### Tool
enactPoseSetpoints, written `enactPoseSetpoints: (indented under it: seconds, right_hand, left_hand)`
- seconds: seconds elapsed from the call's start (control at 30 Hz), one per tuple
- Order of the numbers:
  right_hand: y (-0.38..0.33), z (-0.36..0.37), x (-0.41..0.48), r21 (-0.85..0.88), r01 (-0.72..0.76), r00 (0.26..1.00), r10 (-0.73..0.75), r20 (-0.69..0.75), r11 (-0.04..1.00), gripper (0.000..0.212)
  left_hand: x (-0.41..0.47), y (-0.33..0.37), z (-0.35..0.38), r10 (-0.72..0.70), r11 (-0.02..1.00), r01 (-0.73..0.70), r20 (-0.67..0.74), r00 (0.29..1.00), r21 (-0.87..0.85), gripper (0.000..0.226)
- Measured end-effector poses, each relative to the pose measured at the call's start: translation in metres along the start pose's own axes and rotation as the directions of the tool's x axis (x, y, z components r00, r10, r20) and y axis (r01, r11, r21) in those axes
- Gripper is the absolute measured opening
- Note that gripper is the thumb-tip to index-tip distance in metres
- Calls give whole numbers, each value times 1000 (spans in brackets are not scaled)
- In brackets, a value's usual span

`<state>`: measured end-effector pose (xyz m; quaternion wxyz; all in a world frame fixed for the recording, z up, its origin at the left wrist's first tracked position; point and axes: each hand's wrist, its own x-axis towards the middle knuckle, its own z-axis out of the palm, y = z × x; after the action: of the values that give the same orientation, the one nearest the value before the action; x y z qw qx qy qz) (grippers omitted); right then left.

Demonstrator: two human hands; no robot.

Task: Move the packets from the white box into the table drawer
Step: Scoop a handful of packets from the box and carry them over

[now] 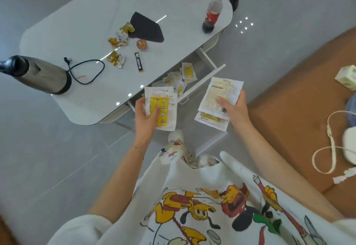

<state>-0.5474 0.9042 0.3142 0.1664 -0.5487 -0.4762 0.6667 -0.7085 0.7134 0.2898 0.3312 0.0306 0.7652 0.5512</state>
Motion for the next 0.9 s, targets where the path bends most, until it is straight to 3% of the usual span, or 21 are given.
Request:
enactPoseSetpoints:
  seconds: [0.3,0.47,0.6,0.9]
  right_hand:
    - [0,30,159,-183,-117,987,135,85,976,46]
    - [74,62,286,-275,-196,969,230,95,941,51]
    - [150,87,386,-277,-237,961,267,73,931,53]
    - [240,116,533,-499,-113,971,202,128,859,61]
  left_hand:
    - [118,-32,3,-208,976,198,-116,971,-91,31]
    - [204,-118,43,-348,937,341,-113,931,-83,42]
    - [283,-202,94,-475,877,471,-27,879,-93,40]
    - [397,-313,166,-360,927,374,-186,914,42,54]
